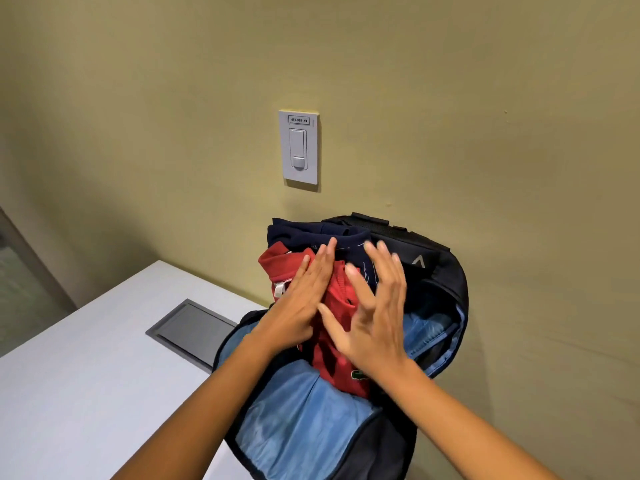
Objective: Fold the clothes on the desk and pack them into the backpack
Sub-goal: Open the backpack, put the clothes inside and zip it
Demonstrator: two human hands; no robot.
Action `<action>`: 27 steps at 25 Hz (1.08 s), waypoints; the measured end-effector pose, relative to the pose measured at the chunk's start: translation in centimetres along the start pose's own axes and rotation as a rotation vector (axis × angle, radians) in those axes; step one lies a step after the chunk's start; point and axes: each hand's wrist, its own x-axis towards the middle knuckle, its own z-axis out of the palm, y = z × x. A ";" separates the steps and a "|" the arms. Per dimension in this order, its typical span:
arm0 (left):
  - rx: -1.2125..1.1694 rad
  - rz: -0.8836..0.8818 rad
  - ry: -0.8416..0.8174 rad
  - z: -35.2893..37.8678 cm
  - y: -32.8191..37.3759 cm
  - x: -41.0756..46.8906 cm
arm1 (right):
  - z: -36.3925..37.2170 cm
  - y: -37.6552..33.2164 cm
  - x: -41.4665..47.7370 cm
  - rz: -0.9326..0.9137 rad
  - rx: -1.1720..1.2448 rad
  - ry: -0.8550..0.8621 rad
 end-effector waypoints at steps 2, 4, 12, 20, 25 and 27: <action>0.046 -0.125 0.074 -0.4 -1.6 -0.3 | 0.4 0.3 3.5 0.040 -0.095 -0.208; 0.096 -0.285 0.083 -0.9 -3.2 -0.3 | 1.2 0.9 5.7 0.083 -0.252 -0.466; 0.070 -0.301 -0.299 -3.8 -5.6 1.9 | 1.7 -0.6 8.0 0.157 -0.536 -0.793; 0.223 0.016 -0.161 -3.8 -2.5 3.2 | -2.5 -0.8 4.0 0.228 -0.831 -0.694; 0.241 0.135 0.038 -2.8 -0.5 3.0 | -2.8 -1.0 1.1 0.310 -0.920 -0.691; 0.203 0.169 0.083 -2.5 0.1 2.7 | -3.5 -0.7 1.6 0.352 -0.902 -0.743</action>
